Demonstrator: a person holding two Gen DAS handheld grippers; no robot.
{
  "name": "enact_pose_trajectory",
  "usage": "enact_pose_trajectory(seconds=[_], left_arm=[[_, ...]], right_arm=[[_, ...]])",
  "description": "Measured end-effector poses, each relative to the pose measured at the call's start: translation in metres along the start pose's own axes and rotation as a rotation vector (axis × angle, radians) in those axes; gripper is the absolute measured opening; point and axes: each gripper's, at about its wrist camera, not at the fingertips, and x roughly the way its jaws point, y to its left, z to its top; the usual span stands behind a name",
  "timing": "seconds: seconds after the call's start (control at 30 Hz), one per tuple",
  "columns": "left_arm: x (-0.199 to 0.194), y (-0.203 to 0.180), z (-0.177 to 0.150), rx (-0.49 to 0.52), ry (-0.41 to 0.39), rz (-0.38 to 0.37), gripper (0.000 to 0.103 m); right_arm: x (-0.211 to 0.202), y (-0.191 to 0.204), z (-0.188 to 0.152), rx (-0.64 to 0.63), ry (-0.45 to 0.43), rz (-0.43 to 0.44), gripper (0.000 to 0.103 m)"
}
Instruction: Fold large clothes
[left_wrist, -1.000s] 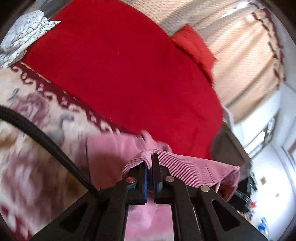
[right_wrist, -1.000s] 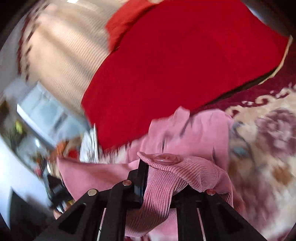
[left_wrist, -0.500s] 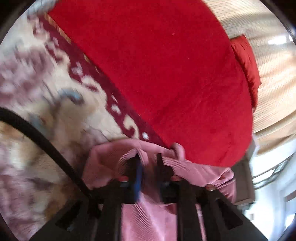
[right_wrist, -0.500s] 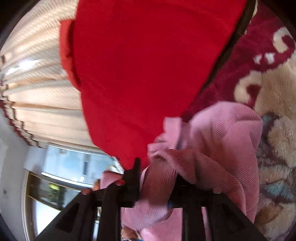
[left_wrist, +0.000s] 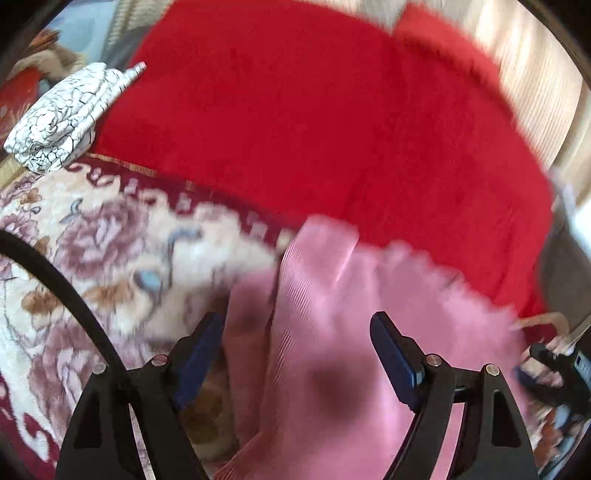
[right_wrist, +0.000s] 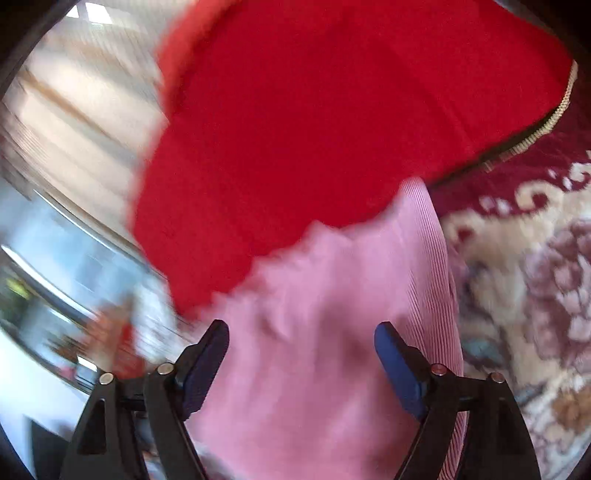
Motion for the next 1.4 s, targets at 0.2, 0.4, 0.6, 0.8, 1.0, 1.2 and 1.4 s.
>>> enact_pose_trajectory(seconds=[0.2, 0.4, 0.6, 0.8, 1.0, 1.2, 1.4], left_arm=[[0.038, 0.004, -0.018, 0.031, 0.157, 0.112, 0.083], [0.011, -0.01, -0.012, 0.06, 0.054, 0.069, 0.083], [0.043, -0.03, -0.026, 0.209, 0.119, 0.207, 0.083], [0.022, -0.041, -0.027, 0.236, 0.051, 0.209, 0.083], [-0.011, -0.055, -0.026, 0.268, -0.082, 0.191, 0.083], [-0.034, -0.068, -0.025, 0.26, -0.147, 0.166, 0.083], [-0.037, -0.076, -0.025, 0.287, -0.182, 0.176, 0.083]], right_arm=[[0.055, 0.006, -0.013, -0.076, 0.09, -0.244, 0.073], [0.047, 0.047, 0.001, -0.17, -0.075, -0.112, 0.073], [0.124, 0.008, 0.015, -0.034, 0.116, -0.206, 0.07], [0.078, 0.02, 0.028, -0.045, 0.012, -0.19, 0.07], [0.043, 0.026, 0.022, -0.107, -0.03, -0.294, 0.07], [0.067, 0.0, 0.0, -0.135, 0.065, -0.391, 0.07], [0.047, 0.048, -0.007, -0.219, -0.032, -0.263, 0.071]])
